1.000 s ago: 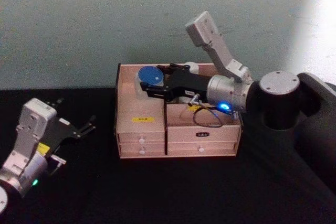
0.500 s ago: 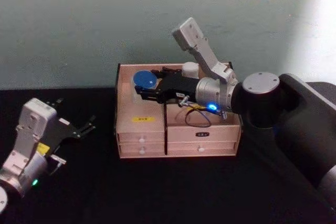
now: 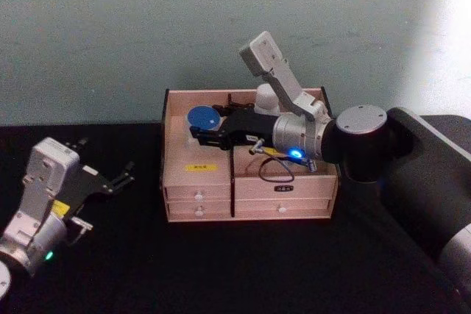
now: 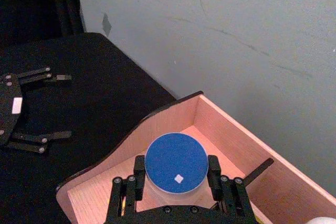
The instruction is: Pick up the facial cleanser and watermelon frost from the table and place them into the tiered storage box.
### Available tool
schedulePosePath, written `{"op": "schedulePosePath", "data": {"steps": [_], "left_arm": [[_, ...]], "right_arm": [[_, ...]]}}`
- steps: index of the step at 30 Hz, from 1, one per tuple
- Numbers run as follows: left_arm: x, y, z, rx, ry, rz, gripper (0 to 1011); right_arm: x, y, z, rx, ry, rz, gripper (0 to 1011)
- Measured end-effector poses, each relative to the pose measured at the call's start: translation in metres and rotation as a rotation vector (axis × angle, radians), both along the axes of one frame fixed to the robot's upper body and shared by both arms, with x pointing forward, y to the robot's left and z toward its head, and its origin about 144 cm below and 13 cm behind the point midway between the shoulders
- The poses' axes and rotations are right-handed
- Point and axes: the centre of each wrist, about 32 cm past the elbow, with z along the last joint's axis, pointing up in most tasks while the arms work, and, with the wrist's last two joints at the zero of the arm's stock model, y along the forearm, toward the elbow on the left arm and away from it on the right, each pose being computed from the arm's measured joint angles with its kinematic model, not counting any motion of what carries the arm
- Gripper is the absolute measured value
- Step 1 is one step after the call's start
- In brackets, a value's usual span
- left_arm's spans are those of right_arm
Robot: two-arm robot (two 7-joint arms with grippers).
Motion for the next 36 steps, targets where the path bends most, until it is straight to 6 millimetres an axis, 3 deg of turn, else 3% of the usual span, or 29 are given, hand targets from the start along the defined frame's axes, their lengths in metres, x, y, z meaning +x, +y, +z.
{"op": "schedulePosePath", "data": {"steps": [21,28,32,36], "left_arm": [[0.0,0.0,0.0,0.0,0.0,0.0,1001],[0.0,0.0,0.0,0.0,0.0,0.0,1001],[0.0,0.0,0.0,0.0,0.0,0.0,1002],[0.0,0.0,0.0,0.0,0.0,0.0,1001]], "right_arm": [[0.0002,-0.0001,-0.0017,-0.008,0.007,0.001,708],[0.0001,0.0,-0.0016,-0.007,0.007,0.001,847],[0.0001,0.0,-0.0016,-0.007,0.007,0.001,980],[0.0001,0.0001,-0.0015,-0.007,0.007,0.001,1000]]}}
